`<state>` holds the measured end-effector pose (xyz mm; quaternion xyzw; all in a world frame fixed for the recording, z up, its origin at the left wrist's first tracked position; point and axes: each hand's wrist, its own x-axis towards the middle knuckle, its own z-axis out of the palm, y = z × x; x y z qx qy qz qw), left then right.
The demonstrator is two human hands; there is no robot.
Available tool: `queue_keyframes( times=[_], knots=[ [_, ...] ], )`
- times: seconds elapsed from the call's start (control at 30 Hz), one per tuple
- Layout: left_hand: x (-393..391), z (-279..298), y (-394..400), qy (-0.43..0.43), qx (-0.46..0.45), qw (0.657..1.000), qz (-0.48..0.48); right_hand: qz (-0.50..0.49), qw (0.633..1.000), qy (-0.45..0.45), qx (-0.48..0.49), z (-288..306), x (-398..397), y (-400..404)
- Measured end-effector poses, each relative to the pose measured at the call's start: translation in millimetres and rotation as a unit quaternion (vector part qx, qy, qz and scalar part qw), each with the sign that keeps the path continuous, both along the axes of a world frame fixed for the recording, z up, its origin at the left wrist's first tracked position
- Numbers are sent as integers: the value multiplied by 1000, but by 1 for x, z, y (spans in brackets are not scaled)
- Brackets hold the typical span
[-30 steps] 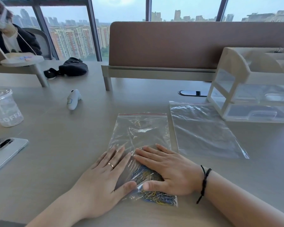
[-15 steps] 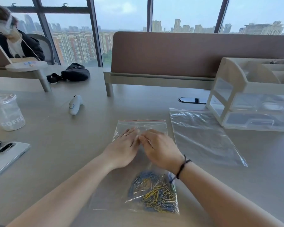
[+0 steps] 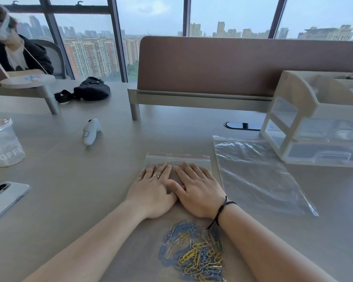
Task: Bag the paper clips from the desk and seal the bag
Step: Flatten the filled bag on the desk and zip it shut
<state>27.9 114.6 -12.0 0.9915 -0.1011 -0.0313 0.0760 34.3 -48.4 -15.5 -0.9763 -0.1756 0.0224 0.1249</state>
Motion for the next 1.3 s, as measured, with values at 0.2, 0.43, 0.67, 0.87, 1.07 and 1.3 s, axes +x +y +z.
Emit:
queue_keyframes(
  times=[0.2, 0.43, 0.67, 0.87, 1.07, 1.3],
  knots=[
    [4, 0, 0, 16, -14, 1000, 13, -26, 999, 16, -14, 0, 0, -4],
    [35, 9, 3, 13, -72, 997, -19, -26, 1000, 12, -12, 1, -2, -4],
    [38, 0, 5, 5, -36, 998, -58, -30, 999, 18, -2, 2, 0, -3],
    [37, -1, 6, 12, -5, 999, -50, -35, 999, 9, 4, 1, 0, -4],
    [36, 1, 4, 18, 9, 999, -48, -42, 998, -27, 26, 11, 3, -3],
    [36, 4, 4, 30, 20, 998, -58, -61, 989, -111, 77, 6, 30, 19]
  ],
)
